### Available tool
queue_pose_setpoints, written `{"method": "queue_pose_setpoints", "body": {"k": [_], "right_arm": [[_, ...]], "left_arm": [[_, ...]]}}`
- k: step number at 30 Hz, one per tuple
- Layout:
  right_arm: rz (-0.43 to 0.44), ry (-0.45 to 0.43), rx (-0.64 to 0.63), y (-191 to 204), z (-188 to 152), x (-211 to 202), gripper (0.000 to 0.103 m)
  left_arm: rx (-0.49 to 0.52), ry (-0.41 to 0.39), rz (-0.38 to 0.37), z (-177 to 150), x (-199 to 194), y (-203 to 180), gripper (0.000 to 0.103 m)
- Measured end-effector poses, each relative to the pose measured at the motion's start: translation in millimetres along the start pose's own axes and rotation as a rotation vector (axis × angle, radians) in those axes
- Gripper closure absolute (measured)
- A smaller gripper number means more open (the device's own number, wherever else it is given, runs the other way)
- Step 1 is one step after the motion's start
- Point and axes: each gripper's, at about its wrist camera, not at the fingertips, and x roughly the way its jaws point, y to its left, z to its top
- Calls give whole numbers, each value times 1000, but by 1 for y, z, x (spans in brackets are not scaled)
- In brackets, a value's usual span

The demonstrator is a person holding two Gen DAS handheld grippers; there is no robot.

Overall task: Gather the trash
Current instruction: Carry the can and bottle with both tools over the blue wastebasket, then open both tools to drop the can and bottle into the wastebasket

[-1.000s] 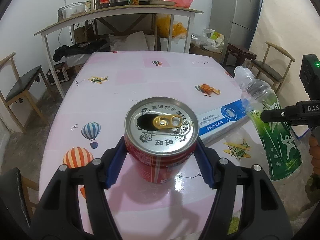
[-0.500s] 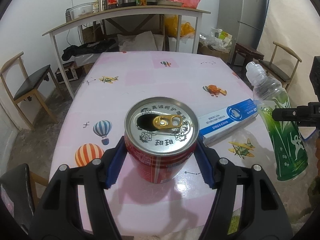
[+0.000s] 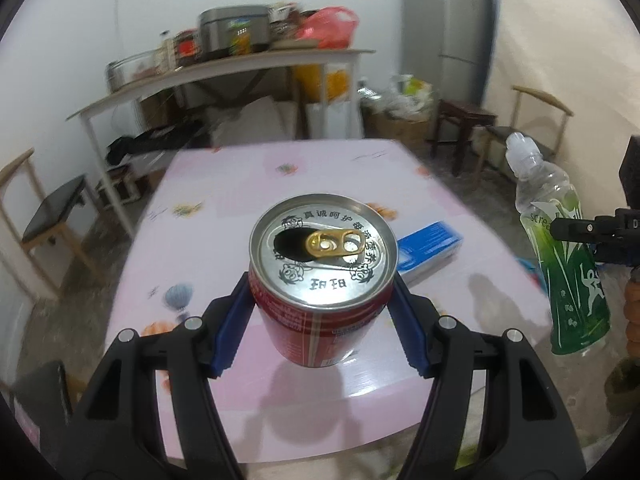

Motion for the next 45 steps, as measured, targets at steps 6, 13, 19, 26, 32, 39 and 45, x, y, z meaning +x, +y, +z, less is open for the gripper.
{"method": "queue_pose_setpoints", "body": {"k": [6, 13, 19, 26, 32, 39, 45], "right_arm": [[-96, -169, 221, -89, -21, -93, 45], [-171, -249, 492, -196, -76, -158, 45], [-125, -200, 681, -269, -102, -136, 45], [-68, -122, 826, -346, -76, -82, 44], [-194, -81, 823, -408, -14, -30, 38], [-269, -49, 819, -432, -10, 2, 37], [-281, -23, 838, -432, -31, 6, 37]], "left_arm": [[83, -30, -208, 35, -3, -74, 41], [204, 58, -454, 70, 33, -185, 41], [284, 247, -589, 79, 104, -288, 41], [340, 414, -597, 67, 201, -384, 41], [360, 473, -573, 70, 284, -448, 35], [285, 461, -562, 75, 294, -434, 33], [288, 415, -582, 82, 265, -407, 33]]}}
